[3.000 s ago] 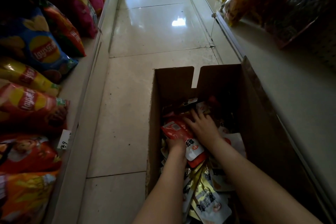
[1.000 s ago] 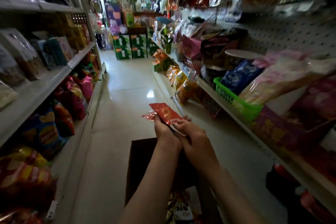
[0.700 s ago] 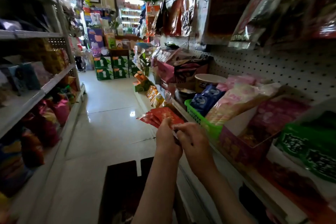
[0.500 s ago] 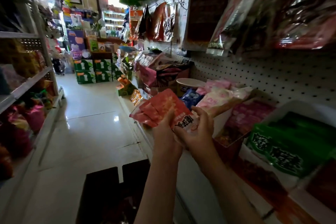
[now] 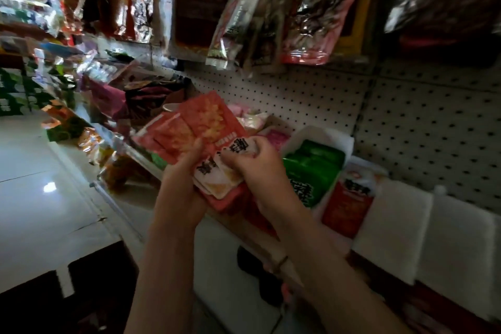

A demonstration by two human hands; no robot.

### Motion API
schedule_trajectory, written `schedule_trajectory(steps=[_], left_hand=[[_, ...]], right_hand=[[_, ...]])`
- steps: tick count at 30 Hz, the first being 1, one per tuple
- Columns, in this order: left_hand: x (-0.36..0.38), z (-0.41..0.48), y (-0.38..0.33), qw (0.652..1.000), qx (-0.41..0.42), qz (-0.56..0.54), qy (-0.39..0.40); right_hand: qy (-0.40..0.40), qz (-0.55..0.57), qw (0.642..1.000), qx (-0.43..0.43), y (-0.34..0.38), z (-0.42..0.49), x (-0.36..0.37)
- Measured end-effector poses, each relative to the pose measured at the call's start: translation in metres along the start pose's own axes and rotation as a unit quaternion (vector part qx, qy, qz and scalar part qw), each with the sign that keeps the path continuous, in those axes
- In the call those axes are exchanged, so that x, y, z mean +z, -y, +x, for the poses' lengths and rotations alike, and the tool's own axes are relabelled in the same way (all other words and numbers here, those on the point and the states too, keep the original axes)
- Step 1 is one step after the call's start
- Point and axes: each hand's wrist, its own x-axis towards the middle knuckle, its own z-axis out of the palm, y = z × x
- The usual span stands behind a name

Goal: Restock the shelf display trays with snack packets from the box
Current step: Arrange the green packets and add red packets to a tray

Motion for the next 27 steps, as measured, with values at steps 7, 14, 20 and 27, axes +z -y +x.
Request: schedule_trajectory(steps=[7, 14, 20, 27], left_hand=[[0.026, 0.000, 0.028, 0.995, -0.056, 0.024, 0.077], [0.035, -0.005, 0.060, 0.988, -0.094, 0.076, 0.091], [0.043, -0.010, 0.068, 0.981, -0.107, 0.111, 0.118], [0.060, -0.021, 0.075, 0.967, -0.108, 0.170, 0.155]], right_hand=[[-0.074, -0.199, 0.973, -0.092, 0.072, -0.014, -0.116], [-0.065, -0.323, 0.941, -0.073, 0.114, -0.019, -0.191], [-0.025, -0.459, 0.888, 0.014, 0.109, -0.020, -0.206], [-0.122, -0.441, 0.889, 0.018, 0.061, -0.003, -0.203]])
